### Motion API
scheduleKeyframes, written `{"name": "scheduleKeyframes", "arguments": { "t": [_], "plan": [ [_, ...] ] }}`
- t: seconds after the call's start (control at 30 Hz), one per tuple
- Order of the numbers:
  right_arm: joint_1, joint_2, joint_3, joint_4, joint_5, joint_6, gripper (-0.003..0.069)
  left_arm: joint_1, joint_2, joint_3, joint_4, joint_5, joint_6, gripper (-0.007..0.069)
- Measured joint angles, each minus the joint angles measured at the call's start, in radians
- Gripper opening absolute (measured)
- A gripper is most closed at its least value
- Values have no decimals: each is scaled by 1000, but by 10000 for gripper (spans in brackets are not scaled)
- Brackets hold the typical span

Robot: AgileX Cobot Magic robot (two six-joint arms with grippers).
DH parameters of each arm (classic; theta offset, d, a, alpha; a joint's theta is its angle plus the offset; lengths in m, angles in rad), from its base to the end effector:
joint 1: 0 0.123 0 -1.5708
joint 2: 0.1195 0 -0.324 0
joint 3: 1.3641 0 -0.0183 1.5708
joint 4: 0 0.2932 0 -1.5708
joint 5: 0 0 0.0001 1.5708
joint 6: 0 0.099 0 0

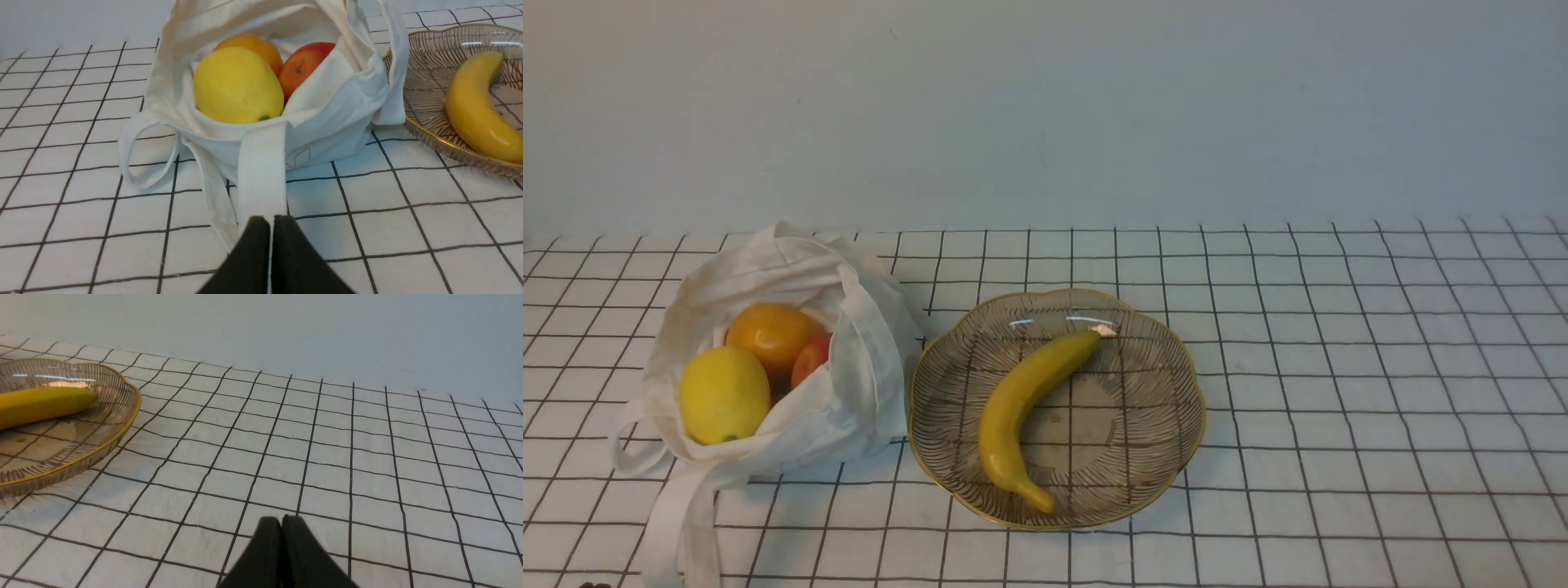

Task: Take the fruit out of the bag on the white checkered tablecloth and place them on the plate.
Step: 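Reach into the bag and grasp the lemon with the left gripper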

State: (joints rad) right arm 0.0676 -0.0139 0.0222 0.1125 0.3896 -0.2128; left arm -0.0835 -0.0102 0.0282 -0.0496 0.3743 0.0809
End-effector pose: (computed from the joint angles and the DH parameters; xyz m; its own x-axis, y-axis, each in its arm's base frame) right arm 0.0624 0.0085 0.1684 -0.2894 -0.1282 -0.9486 -0.1402 0.9860 -0.0905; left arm 0.0632 -0.0071 0.1671 -0.2953 0.0595 -0.9536 0.1109 0.9934 0.0277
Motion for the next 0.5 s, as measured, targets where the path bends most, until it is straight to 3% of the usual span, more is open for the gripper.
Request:
{"name": "scheduleKeyframes", "arguments": {
  "t": [0.5],
  "plan": [
    [0,0,0,0,0,0,-14,0,0,0,16,-36,-37,-8]
  ]
}}
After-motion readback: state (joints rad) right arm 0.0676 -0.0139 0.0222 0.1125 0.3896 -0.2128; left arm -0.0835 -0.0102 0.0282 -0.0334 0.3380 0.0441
